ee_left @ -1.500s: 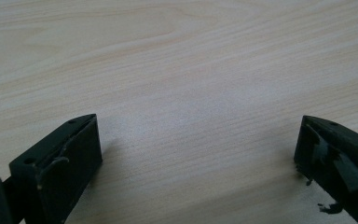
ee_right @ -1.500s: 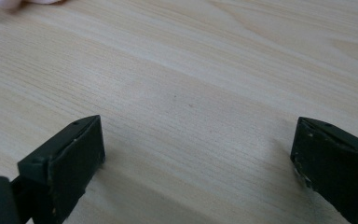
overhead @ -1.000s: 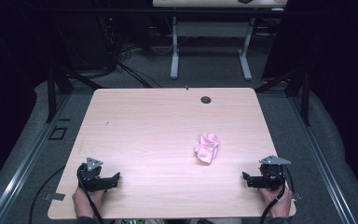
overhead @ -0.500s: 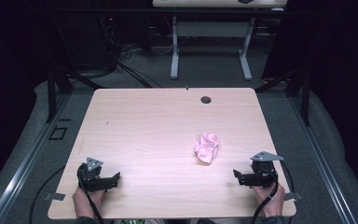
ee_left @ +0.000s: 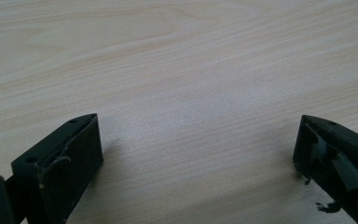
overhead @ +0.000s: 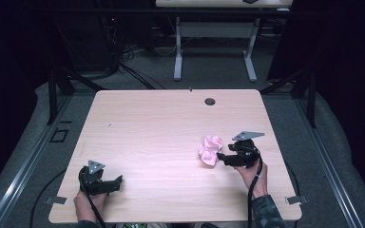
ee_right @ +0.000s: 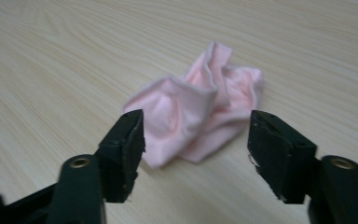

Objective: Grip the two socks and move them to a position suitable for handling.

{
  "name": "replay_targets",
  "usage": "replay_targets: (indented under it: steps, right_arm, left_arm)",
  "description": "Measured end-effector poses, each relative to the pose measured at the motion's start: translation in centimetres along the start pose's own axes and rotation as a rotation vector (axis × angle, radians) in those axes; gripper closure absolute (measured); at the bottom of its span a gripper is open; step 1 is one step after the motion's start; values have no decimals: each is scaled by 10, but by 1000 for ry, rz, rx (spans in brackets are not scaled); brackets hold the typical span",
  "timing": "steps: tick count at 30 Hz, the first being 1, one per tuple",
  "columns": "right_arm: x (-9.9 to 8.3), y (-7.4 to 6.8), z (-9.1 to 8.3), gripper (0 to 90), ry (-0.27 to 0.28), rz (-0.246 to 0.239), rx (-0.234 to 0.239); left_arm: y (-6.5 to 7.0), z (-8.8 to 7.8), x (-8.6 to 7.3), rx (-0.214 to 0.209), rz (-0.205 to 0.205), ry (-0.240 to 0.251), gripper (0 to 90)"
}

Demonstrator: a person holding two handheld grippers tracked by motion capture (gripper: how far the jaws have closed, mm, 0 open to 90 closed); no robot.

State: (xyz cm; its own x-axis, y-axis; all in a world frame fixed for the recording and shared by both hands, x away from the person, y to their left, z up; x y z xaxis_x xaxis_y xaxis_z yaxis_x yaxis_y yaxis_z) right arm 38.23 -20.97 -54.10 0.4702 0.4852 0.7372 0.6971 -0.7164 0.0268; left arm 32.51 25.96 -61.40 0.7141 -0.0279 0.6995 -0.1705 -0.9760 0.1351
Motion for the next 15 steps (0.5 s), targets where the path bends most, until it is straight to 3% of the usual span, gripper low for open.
replay_targets:
  steps: [3,6,7,9,10,11,13,15]
  right_arm:
    - [13,8,20,459,-21,10,23]
    - [16,10,28,490,-32,9,34]
    - [15,12,34,569,-48,6,34]
    - [15,13,37,604,-60,13,43]
    - [12,14,41,710,-70,23,61]
    - [12,14,41,710,-70,23,61]
    - [11,14,42,832,-53,30,69]
    - [12,10,35,865,-36,16,64]
  left_arm:
    - [0,0,0,0,0,0,12]
    - [0,0,0,0,0,0,12]
    - [0,0,0,0,0,0,13]
    - [0,0,0,0,0,0,13]
    - [0,0,0,0,0,0,12]
    - [0,0,0,0,0,0,12]
    - [0,0,0,0,0,0,13]
    - [0,0,0,0,0,0,13]
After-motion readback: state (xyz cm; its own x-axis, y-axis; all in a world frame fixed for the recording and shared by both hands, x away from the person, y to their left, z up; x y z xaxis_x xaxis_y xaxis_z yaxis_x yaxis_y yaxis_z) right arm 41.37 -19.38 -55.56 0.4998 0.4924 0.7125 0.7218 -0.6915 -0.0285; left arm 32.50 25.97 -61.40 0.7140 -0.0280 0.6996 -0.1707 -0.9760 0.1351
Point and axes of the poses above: each handheld gripper's, and its own axes: z roughly forward along the jaws, x roughly out of its top, y roughly to its right, the point moved 3 cm from there along z, roughly forward along the jaws, and after that the axes turned 11 degrees about -z, right-handed, at the moved point
